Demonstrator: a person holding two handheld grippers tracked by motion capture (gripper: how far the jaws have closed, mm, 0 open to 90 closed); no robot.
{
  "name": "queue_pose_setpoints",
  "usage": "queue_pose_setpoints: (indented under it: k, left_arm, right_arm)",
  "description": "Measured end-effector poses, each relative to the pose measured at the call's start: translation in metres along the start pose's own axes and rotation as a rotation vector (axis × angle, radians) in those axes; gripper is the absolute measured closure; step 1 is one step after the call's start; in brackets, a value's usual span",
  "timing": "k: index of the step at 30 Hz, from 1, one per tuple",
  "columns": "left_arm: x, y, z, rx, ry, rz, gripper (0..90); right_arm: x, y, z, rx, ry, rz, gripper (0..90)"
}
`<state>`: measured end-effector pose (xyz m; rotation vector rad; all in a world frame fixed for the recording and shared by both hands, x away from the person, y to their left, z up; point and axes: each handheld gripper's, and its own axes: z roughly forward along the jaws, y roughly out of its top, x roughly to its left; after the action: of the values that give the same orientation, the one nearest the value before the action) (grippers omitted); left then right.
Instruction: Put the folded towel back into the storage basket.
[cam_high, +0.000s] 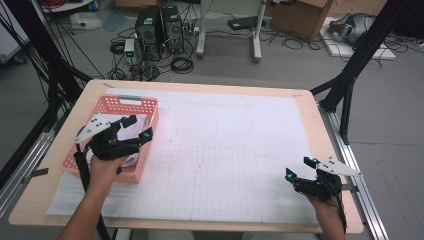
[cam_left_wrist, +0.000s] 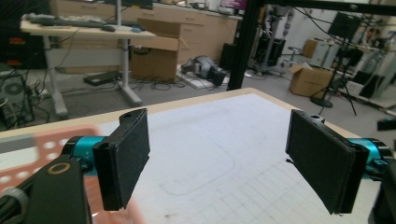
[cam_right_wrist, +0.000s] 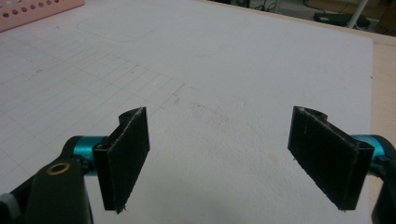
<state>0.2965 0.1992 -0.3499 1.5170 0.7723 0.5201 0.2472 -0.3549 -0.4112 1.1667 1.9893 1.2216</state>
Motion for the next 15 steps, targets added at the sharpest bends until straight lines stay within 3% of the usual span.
queue_pose_setpoints:
  k: [2,9,12,15]
  left_arm:
    - [-0.013,-0.005,0.006,0.018,-0.03,0.023,22.1]
    - [-0.052,-0.021,0.025,0.011,-0.131,0.051,22.1]
    - [-0.062,-0.03,0.035,-0.011,-0.167,0.035,21.4]
    - [-0.07,-0.037,0.043,0.004,-0.18,0.013,21.0]
  right_arm:
    - [0.0,0.0,0.001,0.003,0.004,-0.001,18.4]
    - [0.0,-0.002,0.006,0.013,0.026,-0.012,17.8]
    - [0.001,-0.001,0.007,0.014,0.032,-0.014,17.7]
    - [0.002,-0.001,0.008,0.014,0.04,-0.019,17.7]
